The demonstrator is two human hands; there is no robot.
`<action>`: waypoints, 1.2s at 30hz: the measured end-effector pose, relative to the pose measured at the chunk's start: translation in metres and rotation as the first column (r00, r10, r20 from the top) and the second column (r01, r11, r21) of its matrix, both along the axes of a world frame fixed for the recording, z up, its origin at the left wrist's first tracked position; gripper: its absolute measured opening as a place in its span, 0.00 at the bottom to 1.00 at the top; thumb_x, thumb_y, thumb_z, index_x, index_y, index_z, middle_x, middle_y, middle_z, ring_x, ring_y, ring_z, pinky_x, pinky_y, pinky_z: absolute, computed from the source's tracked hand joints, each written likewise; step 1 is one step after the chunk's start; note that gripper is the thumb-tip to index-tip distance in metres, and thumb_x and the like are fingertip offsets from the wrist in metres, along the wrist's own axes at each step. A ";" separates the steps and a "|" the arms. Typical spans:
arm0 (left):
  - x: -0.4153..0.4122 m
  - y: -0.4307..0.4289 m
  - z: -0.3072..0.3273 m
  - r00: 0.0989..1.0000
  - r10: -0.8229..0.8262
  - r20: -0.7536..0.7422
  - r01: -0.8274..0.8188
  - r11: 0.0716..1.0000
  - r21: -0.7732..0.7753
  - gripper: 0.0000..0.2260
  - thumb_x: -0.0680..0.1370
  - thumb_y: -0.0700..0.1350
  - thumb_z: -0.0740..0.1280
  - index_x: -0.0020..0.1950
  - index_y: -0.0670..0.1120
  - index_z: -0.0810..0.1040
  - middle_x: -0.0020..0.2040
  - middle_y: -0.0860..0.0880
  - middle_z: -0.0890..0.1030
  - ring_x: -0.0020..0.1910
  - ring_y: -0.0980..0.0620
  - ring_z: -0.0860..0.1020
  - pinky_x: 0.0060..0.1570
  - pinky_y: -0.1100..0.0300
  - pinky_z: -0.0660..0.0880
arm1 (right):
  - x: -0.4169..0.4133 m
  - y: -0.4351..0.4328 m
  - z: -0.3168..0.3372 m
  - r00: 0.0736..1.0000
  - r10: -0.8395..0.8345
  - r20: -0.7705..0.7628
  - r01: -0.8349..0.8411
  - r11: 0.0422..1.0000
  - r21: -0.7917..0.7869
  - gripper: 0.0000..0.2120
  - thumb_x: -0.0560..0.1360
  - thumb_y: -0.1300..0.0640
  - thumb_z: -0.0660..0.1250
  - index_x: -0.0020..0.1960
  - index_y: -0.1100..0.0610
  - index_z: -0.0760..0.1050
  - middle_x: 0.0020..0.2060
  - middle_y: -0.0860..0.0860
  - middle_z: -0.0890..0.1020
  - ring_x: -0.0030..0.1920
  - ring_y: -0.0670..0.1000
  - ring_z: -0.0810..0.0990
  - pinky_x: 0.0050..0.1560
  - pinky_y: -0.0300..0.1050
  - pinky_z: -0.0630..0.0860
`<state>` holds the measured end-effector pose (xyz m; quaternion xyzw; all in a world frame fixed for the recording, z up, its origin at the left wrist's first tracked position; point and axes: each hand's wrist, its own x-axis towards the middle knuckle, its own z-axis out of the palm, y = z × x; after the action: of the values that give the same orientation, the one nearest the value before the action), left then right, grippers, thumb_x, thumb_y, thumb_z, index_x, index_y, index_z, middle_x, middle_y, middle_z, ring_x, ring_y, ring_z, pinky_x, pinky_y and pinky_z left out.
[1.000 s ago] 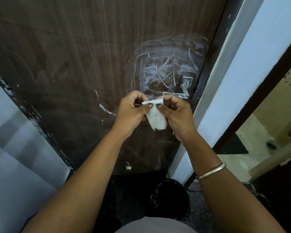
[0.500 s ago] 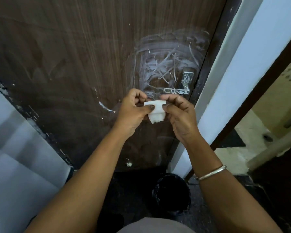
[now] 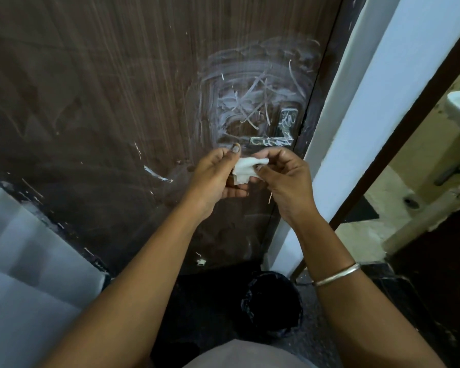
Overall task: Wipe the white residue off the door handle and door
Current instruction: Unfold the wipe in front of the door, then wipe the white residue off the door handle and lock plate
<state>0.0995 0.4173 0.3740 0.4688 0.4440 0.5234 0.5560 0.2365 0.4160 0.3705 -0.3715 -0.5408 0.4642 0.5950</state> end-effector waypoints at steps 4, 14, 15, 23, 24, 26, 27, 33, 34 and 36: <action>0.008 0.021 0.003 0.996 0.065 -0.059 -0.062 0.996 0.058 0.07 0.73 0.35 0.68 0.42 0.46 0.74 0.39 0.46 0.78 0.34 0.53 0.80 0.31 0.61 0.79 | 0.010 0.019 0.002 1.000 0.018 0.008 -0.018 0.999 0.030 0.16 0.70 0.77 0.65 0.43 0.57 0.78 0.42 0.55 0.80 0.47 0.55 0.78 0.51 0.50 0.77; 0.044 0.061 -0.007 0.981 0.173 -0.087 -0.150 0.963 0.224 0.15 0.68 0.30 0.71 0.43 0.48 0.73 0.36 0.49 0.79 0.38 0.54 0.78 0.46 0.48 0.78 | 0.019 0.056 -0.012 0.905 -0.174 -0.388 0.058 0.954 -0.293 0.10 0.72 0.70 0.68 0.48 0.58 0.74 0.40 0.55 0.81 0.41 0.51 0.81 0.45 0.43 0.79; 0.049 0.064 -0.009 0.979 0.180 -0.099 -0.153 0.960 0.234 0.15 0.68 0.30 0.71 0.43 0.48 0.73 0.37 0.48 0.80 0.39 0.54 0.79 0.46 0.48 0.77 | 0.022 0.058 -0.015 0.907 -0.182 -0.379 0.073 0.956 -0.285 0.09 0.72 0.70 0.68 0.47 0.58 0.75 0.40 0.55 0.82 0.41 0.51 0.81 0.45 0.42 0.79; 0.063 0.088 -0.013 0.974 0.197 -0.115 -0.159 0.949 0.273 0.16 0.70 0.29 0.68 0.46 0.49 0.72 0.43 0.48 0.80 0.42 0.61 0.78 0.44 0.68 0.76 | 0.069 0.085 -0.014 0.899 -0.431 -0.070 0.429 0.902 -0.053 0.12 0.75 0.70 0.64 0.47 0.54 0.77 0.43 0.48 0.82 0.45 0.49 0.82 0.40 0.40 0.81; 0.062 0.093 -0.012 0.972 0.204 -0.116 -0.166 0.946 0.279 0.15 0.70 0.30 0.68 0.46 0.49 0.72 0.43 0.48 0.79 0.42 0.60 0.78 0.43 0.69 0.75 | 0.075 0.090 -0.014 0.874 -0.486 0.033 0.485 0.874 0.018 0.10 0.75 0.70 0.65 0.48 0.56 0.78 0.44 0.51 0.82 0.46 0.51 0.82 0.43 0.41 0.81; 0.060 0.105 -0.010 0.970 0.208 -0.123 -0.166 0.943 0.288 0.14 0.71 0.30 0.68 0.46 0.49 0.73 0.43 0.48 0.79 0.43 0.59 0.78 0.43 0.69 0.75 | 0.084 0.102 -0.012 0.746 -0.618 0.248 0.577 0.786 0.223 0.09 0.74 0.68 0.67 0.51 0.59 0.79 0.46 0.55 0.82 0.48 0.53 0.81 0.50 0.41 0.79; 0.060 0.110 -0.010 0.970 0.202 -0.136 -0.155 0.942 0.298 0.13 0.71 0.30 0.68 0.46 0.48 0.73 0.43 0.48 0.79 0.42 0.60 0.78 0.43 0.69 0.75 | 0.087 0.109 -0.011 0.662 -0.680 0.315 0.596 0.732 0.328 0.09 0.73 0.67 0.67 0.51 0.60 0.80 0.47 0.56 0.82 0.48 0.53 0.81 0.52 0.39 0.77; 0.057 0.143 -0.012 0.963 0.176 -0.204 -0.104 0.940 0.325 0.10 0.72 0.31 0.67 0.48 0.42 0.73 0.41 0.48 0.78 0.39 0.64 0.77 0.43 0.69 0.75 | 0.084 0.153 -0.011 0.354 -0.805 0.477 0.472 0.594 0.652 0.10 0.69 0.70 0.67 0.50 0.66 0.80 0.42 0.63 0.80 0.41 0.61 0.80 0.41 0.45 0.76; 0.057 0.147 -0.011 0.960 0.182 -0.214 -0.101 0.935 0.340 0.09 0.72 0.31 0.67 0.48 0.42 0.73 0.41 0.49 0.78 0.39 0.64 0.77 0.42 0.70 0.75 | 0.081 0.160 -0.011 0.326 -0.806 0.495 0.444 0.592 0.672 0.10 0.69 0.69 0.67 0.50 0.66 0.80 0.42 0.63 0.80 0.41 0.61 0.79 0.42 0.45 0.76; 0.056 0.156 -0.011 0.950 0.191 -0.247 -0.089 0.924 0.372 0.09 0.72 0.32 0.68 0.47 0.43 0.74 0.40 0.49 0.78 0.39 0.62 0.77 0.42 0.70 0.74 | 0.075 0.170 -0.013 0.289 -0.798 0.528 0.400 0.602 0.691 0.11 0.70 0.66 0.68 0.51 0.67 0.80 0.44 0.64 0.80 0.43 0.62 0.79 0.44 0.47 0.77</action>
<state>0.1551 0.5733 0.3634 0.5975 0.4483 0.5625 0.3544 0.3112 0.5857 0.3579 -0.5757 -0.6450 -0.1595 0.4765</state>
